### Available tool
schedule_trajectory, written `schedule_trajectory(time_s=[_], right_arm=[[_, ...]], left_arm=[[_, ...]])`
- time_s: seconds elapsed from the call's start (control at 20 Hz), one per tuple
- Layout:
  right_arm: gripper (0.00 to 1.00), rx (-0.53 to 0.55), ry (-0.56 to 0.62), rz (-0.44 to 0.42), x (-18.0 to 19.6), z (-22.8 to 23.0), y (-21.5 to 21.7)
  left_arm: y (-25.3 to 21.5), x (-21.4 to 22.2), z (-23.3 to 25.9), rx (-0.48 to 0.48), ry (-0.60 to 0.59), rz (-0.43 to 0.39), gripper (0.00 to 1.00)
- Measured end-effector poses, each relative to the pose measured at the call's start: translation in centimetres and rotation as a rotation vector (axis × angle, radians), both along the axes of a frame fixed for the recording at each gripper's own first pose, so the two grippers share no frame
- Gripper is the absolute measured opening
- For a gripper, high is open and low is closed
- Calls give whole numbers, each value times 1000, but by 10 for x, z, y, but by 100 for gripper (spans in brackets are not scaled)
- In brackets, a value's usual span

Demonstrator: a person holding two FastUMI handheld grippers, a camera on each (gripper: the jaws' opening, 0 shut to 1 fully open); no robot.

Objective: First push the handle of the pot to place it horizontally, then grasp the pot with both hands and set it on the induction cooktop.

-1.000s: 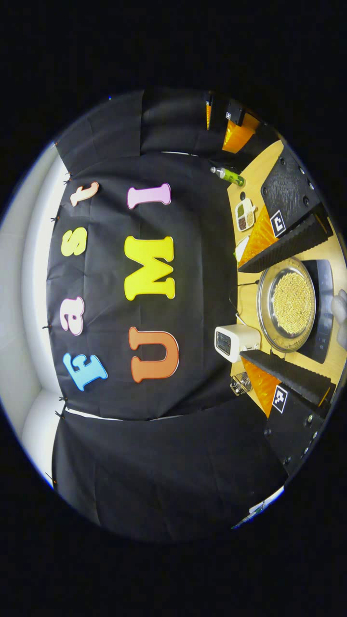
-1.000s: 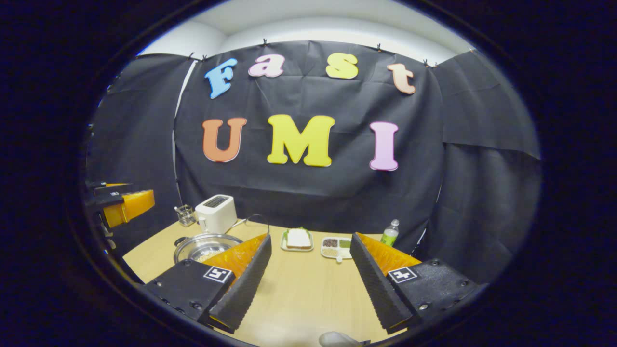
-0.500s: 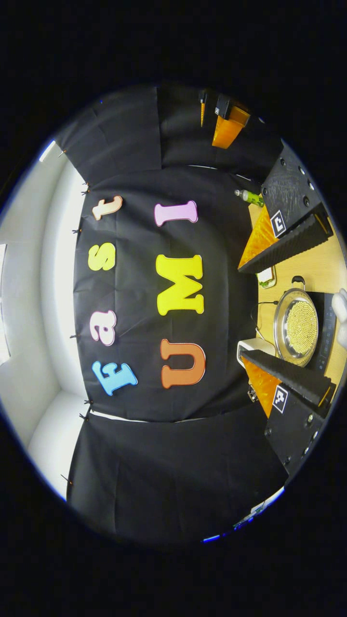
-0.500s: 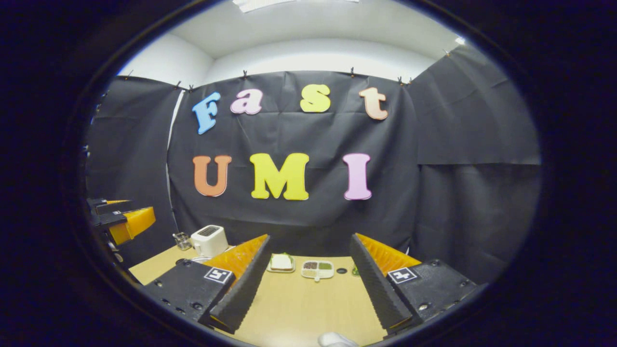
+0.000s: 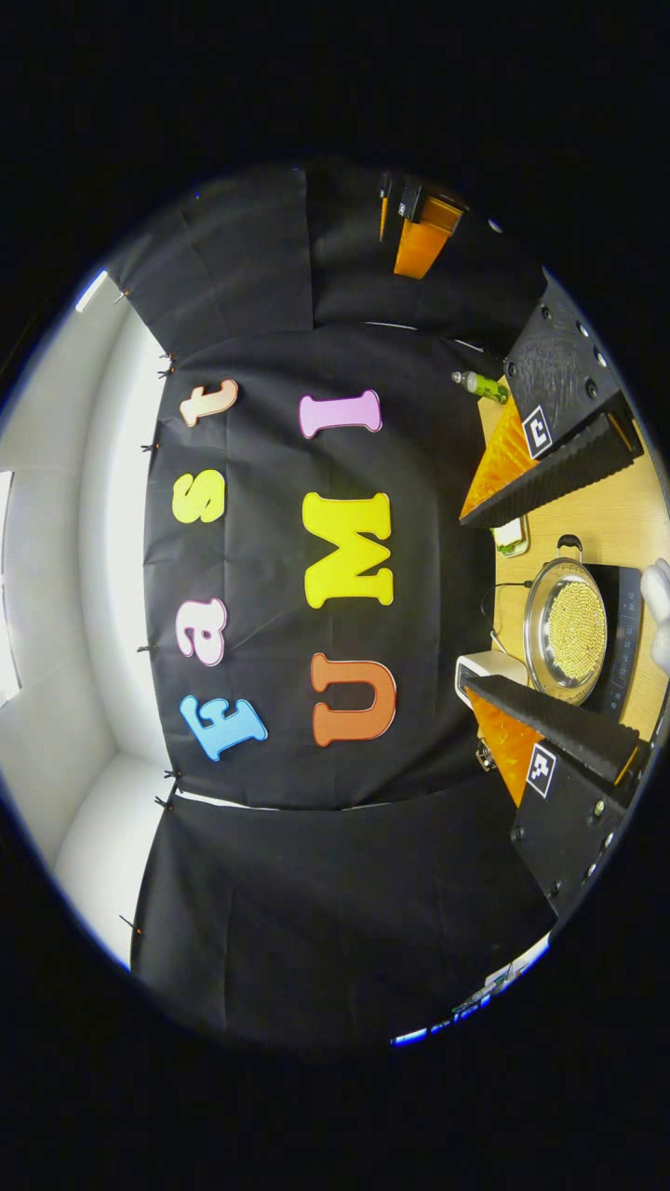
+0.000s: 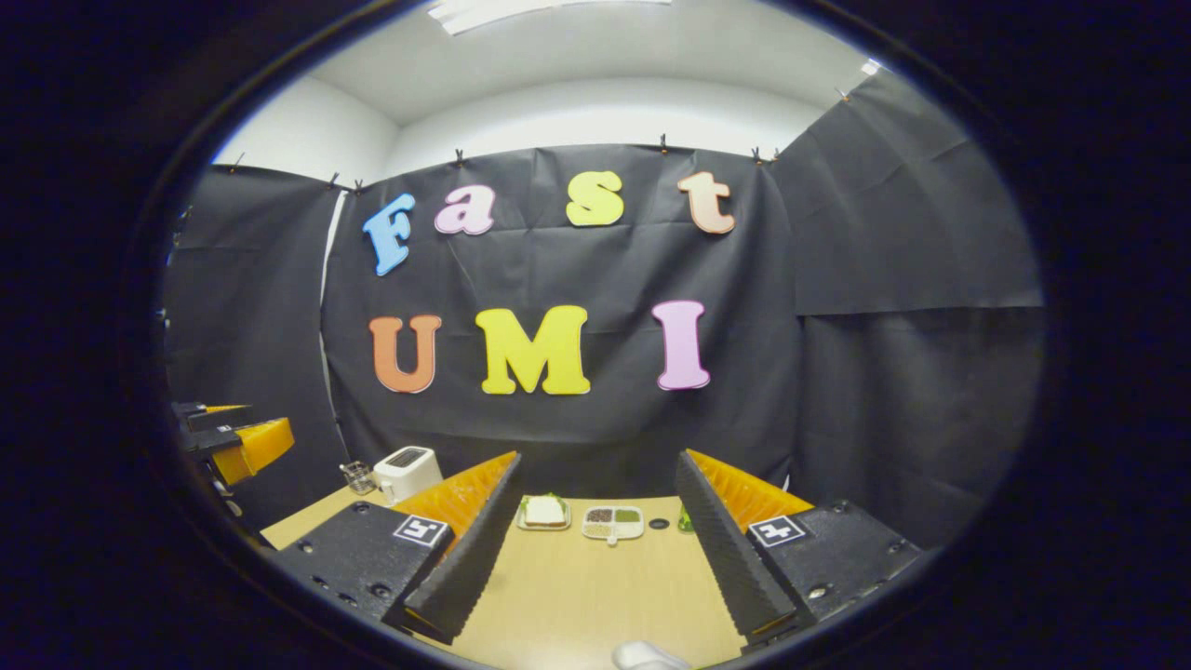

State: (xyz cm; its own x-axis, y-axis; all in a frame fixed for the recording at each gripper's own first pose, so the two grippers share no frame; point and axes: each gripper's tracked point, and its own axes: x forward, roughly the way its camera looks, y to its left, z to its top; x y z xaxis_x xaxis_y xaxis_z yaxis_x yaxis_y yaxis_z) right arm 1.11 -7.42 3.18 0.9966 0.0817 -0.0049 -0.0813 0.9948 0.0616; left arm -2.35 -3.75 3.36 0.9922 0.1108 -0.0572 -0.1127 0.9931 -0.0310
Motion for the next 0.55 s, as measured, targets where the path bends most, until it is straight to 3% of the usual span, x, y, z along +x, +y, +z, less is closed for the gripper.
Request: schedule_trajectory(time_s=[0.55], right_arm=[[100, 8, -10, -5, 0, 9, -4]], left_arm=[[-7, 3, 11, 2, -2, -15, 95]])
